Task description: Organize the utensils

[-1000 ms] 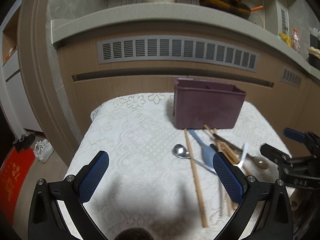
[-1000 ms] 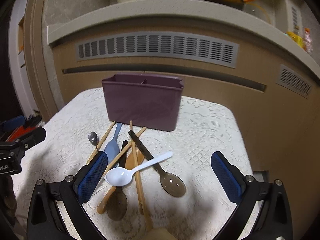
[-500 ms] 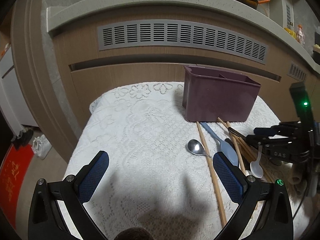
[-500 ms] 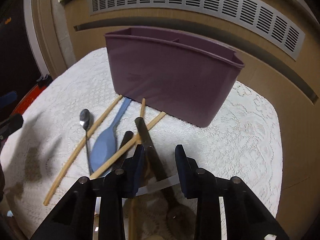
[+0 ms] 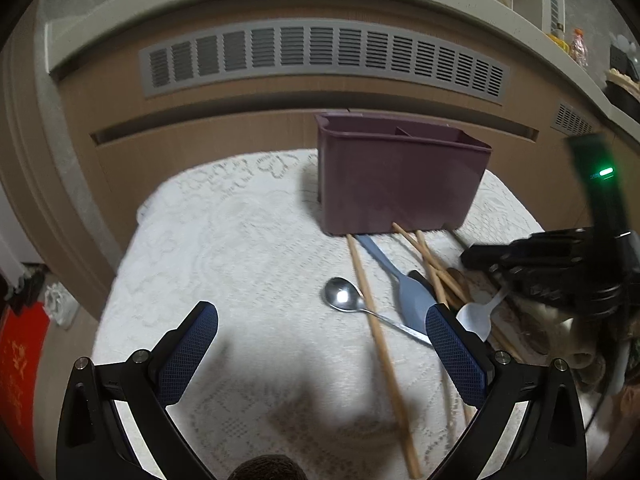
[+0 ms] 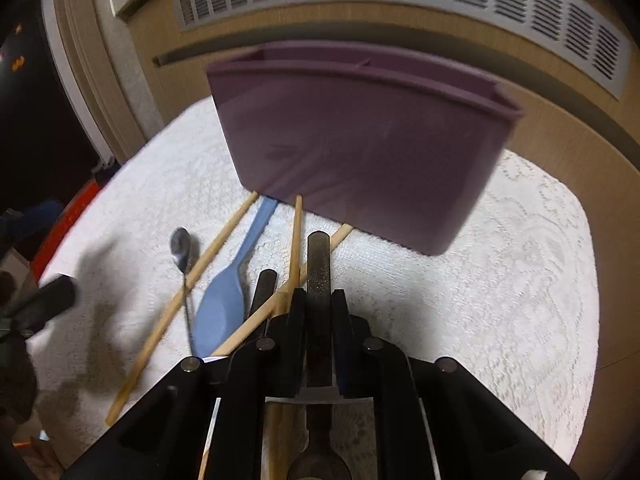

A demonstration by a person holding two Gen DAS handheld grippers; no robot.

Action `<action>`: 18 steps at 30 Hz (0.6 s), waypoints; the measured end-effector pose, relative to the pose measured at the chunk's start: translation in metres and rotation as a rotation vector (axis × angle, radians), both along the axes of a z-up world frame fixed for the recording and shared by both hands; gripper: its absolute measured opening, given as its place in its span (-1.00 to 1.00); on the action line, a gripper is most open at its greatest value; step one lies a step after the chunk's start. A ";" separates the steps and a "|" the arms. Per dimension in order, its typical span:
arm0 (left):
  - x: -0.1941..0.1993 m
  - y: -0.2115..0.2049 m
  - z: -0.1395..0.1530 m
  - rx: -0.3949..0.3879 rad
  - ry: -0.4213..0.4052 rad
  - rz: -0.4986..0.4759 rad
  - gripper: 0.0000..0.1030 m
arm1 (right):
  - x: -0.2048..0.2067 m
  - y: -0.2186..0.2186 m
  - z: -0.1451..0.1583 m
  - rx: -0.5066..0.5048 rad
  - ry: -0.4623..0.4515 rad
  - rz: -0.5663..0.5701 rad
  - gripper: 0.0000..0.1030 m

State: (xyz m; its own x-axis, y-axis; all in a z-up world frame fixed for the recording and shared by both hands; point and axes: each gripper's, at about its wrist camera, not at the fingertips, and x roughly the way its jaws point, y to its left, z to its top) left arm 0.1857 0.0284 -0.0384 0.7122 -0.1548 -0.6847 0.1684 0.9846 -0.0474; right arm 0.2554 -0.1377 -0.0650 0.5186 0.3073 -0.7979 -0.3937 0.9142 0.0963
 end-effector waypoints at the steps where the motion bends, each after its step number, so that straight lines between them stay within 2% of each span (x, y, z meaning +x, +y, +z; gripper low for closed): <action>1: 0.003 -0.003 -0.002 -0.002 0.011 -0.008 1.00 | -0.004 -0.006 0.006 0.018 -0.013 -0.013 -0.78; 8: 0.020 -0.044 -0.003 -0.023 0.041 -0.123 1.00 | -0.030 -0.041 0.051 0.117 -0.122 -0.083 -0.78; 13: 0.042 -0.071 -0.004 -0.063 0.073 -0.174 0.95 | -0.043 -0.061 0.067 0.142 -0.168 -0.120 -0.78; 15: 0.057 -0.080 -0.007 -0.049 0.104 -0.167 0.62 | -0.048 -0.068 0.068 0.152 -0.179 -0.140 -0.78; 16: 0.066 -0.082 -0.010 -0.044 0.133 -0.155 0.39 | -0.050 -0.072 0.068 0.156 -0.181 -0.150 -0.78; 18: 0.082 -0.084 -0.018 -0.065 0.194 -0.117 0.32 | -0.052 -0.078 0.067 0.161 -0.185 -0.171 -0.78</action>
State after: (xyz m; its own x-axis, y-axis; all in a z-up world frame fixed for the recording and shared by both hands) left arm 0.2680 -0.0558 -0.0561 0.5426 -0.2767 -0.7931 0.2630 0.9527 -0.1524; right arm 0.2036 -0.2153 0.0019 0.7059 0.3179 -0.6330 -0.2596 0.9475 0.1864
